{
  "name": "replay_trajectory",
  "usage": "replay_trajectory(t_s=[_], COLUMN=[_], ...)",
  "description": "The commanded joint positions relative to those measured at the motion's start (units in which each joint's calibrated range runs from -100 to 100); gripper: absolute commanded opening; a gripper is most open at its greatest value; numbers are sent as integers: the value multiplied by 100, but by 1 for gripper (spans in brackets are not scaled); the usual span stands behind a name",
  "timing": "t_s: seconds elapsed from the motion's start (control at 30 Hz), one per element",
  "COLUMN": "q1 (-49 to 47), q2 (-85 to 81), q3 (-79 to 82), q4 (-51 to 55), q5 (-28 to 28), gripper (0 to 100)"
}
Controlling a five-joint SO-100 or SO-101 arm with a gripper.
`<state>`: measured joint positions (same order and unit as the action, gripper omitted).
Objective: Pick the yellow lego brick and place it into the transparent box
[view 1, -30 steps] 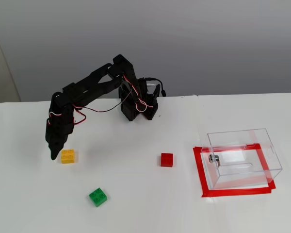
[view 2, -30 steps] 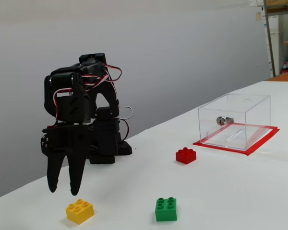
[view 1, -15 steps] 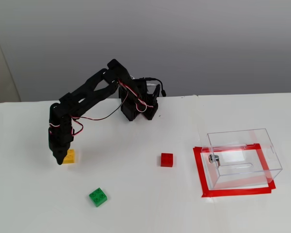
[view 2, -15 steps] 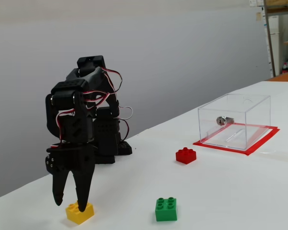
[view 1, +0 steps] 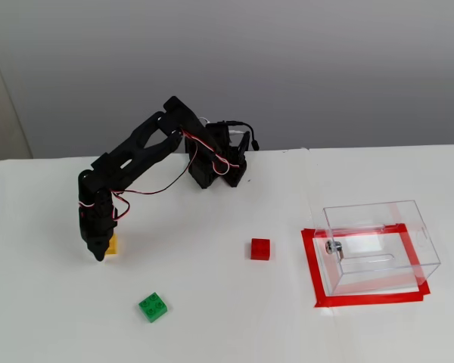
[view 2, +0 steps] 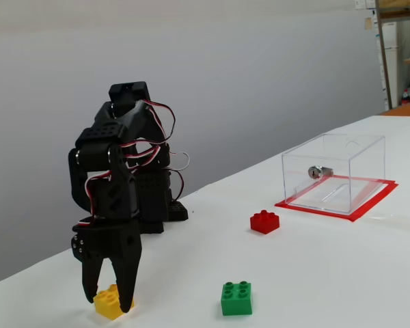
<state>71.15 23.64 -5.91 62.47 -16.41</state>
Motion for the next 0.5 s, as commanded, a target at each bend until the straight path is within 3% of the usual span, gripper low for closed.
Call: replay_trajectory(t_s=[0.0,0.47], q1=[16,23], q2=[-9,169], q3=[-14,-5], q4=[20,28], q5=[-8,-3], gripper=[29,29])
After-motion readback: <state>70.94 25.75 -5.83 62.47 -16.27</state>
